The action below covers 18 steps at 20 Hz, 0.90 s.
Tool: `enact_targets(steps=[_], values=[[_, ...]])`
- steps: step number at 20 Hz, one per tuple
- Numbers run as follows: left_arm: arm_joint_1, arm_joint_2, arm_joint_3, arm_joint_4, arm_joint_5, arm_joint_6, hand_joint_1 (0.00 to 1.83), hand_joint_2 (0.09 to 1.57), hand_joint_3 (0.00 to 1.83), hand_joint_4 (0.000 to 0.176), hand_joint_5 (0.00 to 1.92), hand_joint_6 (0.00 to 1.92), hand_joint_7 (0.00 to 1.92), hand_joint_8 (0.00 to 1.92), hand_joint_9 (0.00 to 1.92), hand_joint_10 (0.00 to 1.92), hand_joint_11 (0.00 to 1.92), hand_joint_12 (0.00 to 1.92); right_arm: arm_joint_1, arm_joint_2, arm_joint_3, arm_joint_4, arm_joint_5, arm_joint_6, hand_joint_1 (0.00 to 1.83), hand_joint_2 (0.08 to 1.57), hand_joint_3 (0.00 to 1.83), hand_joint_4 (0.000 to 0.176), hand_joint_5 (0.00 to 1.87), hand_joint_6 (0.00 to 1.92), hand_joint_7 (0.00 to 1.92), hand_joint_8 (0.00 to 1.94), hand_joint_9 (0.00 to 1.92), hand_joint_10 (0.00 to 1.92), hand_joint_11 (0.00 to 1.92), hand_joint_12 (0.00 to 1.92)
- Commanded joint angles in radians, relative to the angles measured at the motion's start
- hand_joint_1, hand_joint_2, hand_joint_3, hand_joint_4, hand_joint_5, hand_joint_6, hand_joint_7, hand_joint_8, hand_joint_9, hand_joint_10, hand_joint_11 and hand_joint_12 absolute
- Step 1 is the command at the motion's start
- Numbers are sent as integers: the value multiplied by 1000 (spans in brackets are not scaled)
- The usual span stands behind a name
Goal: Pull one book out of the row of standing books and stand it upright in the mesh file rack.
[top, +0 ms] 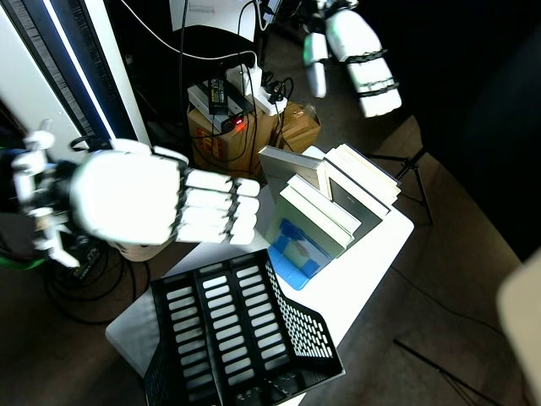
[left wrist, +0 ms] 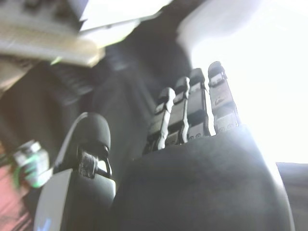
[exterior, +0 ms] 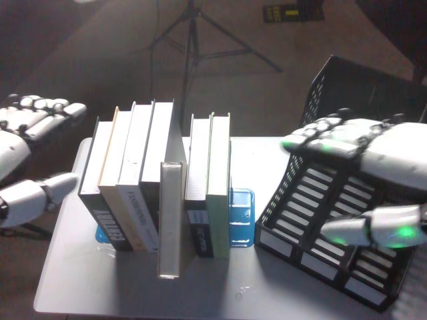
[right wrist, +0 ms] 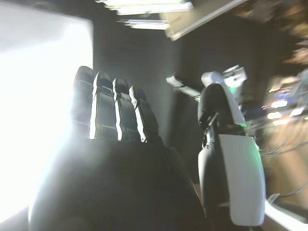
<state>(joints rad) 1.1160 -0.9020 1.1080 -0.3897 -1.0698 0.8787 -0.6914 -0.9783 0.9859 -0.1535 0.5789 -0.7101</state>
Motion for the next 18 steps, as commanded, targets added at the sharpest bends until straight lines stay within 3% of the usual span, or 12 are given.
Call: enact_targets(steps=[1,4,6,7,10,17,18], values=[[2,0,12,-31,-92,-10,210,1428,0,37,0,0,0,0,0,0,0,0,20,-9,3,-27,67,5,589,1126,0,0,0,0,0,0,0,0,0,0],[13,-8,48,-92,-45,-12,205,1423,0,43,0,0,0,0,0,0,0,0,78,-81,36,-164,-16,5,602,1108,0,0,0,0,0,0,0,0,0,0],[16,-15,66,-117,-16,-12,181,1421,0,65,0,0,0,0,0,0,0,0,108,-121,55,-226,-58,5,673,1077,0,0,0,0,0,0,0,0,0,0],[17,-19,74,-125,-6,-12,220,1420,0,57,0,0,0,0,0,0,0,0,124,-140,67,-265,-73,5,629,1084,0,0,0,0,0,0,0,0,0,0],[19,-27,87,-136,14,-12,198,1410,0,55,0,0,0,0,0,0,0,0,164,-198,104,-411,-112,5,659,1073,0,0,0,0,0,0,0,0,0,0],[33,-42,100,-154,20,-12,153,1417,1,62,0,0,0,0,0,0,0,0,232,-306,155,-578,-189,5,741,1009,0,0,0,0,0,0,0,0,0,0],[33,-44,103,-157,20,-12,140,1409,0,67,0,0,0,0,0,0,0,0,243,-325,165,-603,-199,5,915,874,0,0,0,0,0,0,0,0,0,0]])
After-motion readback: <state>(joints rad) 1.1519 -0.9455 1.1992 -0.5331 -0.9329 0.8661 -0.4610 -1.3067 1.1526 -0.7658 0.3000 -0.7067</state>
